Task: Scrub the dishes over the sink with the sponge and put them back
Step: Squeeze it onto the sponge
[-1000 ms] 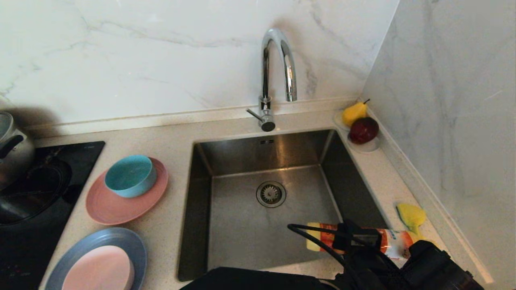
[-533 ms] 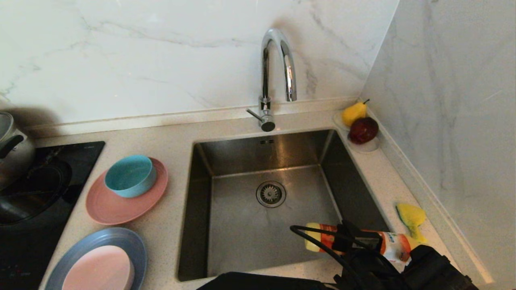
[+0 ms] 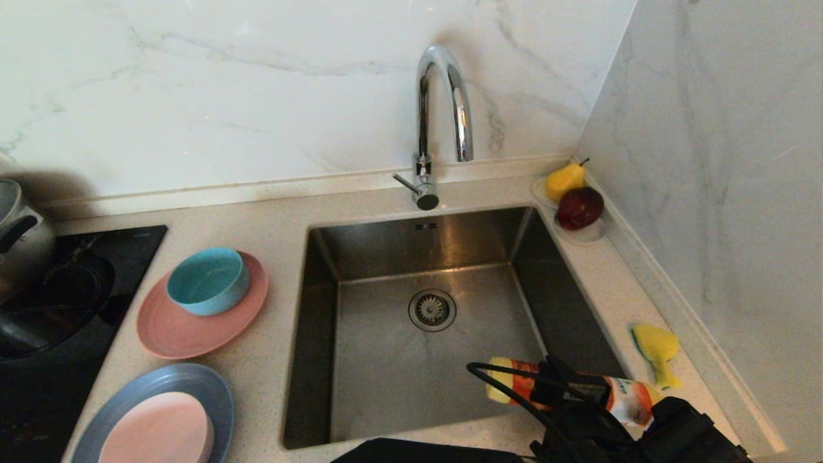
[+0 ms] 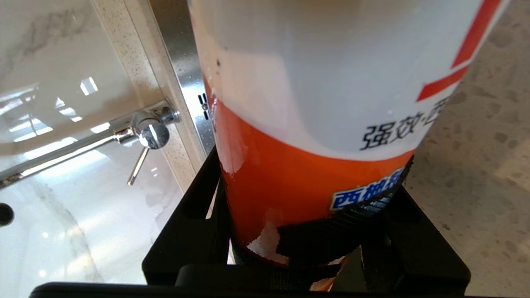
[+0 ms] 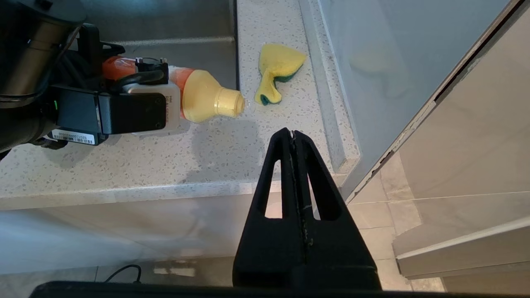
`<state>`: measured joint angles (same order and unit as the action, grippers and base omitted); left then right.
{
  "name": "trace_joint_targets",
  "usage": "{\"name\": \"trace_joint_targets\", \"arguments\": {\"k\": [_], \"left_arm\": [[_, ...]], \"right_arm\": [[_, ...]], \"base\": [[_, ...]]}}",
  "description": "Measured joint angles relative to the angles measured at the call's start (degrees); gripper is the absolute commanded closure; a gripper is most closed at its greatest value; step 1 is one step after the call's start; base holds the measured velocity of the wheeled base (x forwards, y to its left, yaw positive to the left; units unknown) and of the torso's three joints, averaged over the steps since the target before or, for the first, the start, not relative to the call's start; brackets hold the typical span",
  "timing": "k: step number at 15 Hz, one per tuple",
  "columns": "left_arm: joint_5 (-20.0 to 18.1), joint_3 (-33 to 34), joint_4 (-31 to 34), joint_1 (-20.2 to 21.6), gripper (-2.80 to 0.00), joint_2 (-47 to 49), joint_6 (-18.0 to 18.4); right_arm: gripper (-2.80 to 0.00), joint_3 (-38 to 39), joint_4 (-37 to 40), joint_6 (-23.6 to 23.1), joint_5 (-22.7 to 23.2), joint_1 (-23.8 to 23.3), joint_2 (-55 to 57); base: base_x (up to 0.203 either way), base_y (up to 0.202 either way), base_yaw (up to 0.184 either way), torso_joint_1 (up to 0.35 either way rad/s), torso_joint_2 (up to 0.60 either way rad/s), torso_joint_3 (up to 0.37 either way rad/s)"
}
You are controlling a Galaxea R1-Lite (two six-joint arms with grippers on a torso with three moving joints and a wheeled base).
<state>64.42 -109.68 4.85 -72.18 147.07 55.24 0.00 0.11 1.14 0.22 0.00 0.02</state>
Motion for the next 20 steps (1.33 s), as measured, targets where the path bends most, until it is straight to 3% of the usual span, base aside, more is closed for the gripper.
{"name": "trace_joint_targets", "arguments": {"k": [7,9,12,20], "left_arm": [[-0.09,-0.62,-4.72,0.07,0.00,1.06,0.83],[-0.11,-0.66,-8.67,0.31,0.00,1.40,3.21],[-0.15,-0.66,-14.93,0.78,0.00,1.80,10.15],[-0.11,-0.66,-15.74,1.40,0.00,2.19,13.75]], "right_arm": [[0.00,0.00,0.00,-0.02,0.02,0.00,0.00],[0.00,0.00,0.00,-0.05,0.02,0.00,0.00],[0.00,0.00,0.00,-0.02,0.02,0.00,0.00],[0.00,0.00,0.02,-0.02,0.02,0.02,0.00]], "base": [[0.000,0.000,0.000,0.000,0.00,0.000],[0.000,0.000,0.000,0.000,0.00,0.000],[0.000,0.000,0.000,0.000,0.00,0.000],[0.000,0.000,0.000,0.000,0.00,0.000]]}}
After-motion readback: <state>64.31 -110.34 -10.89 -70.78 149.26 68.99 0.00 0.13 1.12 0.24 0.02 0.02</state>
